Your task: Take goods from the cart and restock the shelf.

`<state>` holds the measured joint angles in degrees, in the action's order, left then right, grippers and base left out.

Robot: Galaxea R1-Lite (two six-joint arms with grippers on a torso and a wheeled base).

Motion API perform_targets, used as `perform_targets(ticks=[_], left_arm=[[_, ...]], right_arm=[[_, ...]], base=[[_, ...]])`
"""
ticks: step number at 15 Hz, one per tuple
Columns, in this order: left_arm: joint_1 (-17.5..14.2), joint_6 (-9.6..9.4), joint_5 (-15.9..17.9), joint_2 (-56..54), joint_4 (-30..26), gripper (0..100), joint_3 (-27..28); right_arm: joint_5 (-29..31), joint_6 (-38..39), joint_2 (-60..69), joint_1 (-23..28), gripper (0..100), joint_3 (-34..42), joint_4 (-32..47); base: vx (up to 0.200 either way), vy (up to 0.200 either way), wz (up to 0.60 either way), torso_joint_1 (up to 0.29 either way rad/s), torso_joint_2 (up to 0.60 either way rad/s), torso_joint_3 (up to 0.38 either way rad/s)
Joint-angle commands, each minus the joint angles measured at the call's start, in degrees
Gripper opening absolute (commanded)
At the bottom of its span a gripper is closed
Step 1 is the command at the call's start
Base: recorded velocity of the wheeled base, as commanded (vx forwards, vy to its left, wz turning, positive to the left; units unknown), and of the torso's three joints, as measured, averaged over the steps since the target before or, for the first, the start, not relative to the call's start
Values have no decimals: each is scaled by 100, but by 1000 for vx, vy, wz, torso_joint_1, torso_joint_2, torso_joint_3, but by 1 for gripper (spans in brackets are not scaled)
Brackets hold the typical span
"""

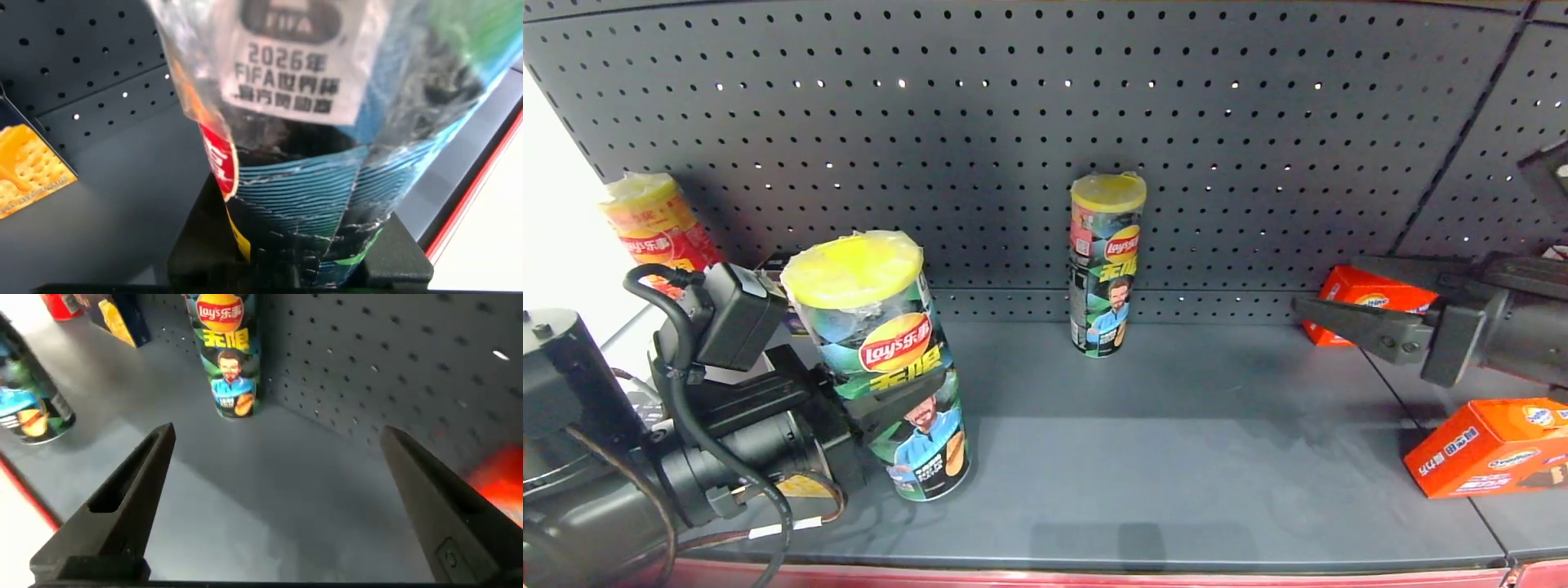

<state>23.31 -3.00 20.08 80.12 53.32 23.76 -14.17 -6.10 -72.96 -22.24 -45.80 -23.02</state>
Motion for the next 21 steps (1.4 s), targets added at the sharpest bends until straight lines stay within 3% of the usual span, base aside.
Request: perform_targets(ticks=[1,7,8,9,11,21], left_arm=[[-2,1,-4,13,3,0,6],[-11,10,-4,13,-6,0,-3],[-19,10,5,13,-6,0,15],[-11,10,14,48,3,0,41],[-11,10,14,118,3,0,50],[-19,89,5,312,12,0,252]], right_arm=[[-420,-322,-887,79,100,-421,-238],[-1449,-542,-2187,246,100,-1880,-221],[-1730,-551,-2310,211,100,-1977,-230],[-2521,-735,-2504,220,100,-2056,-282],[-3198,-929,-2785,281,100,-2108,-546],[-3312,-929,-3901,255,100,-3198,-801]], base=[[0,0,0,0,0,0],[0,0,0,0,0,0],[0,0,0,0,0,0],[0,0,0,0,0,0],[0,0,0,0,0,0],[0,0,0,0,0,0]])
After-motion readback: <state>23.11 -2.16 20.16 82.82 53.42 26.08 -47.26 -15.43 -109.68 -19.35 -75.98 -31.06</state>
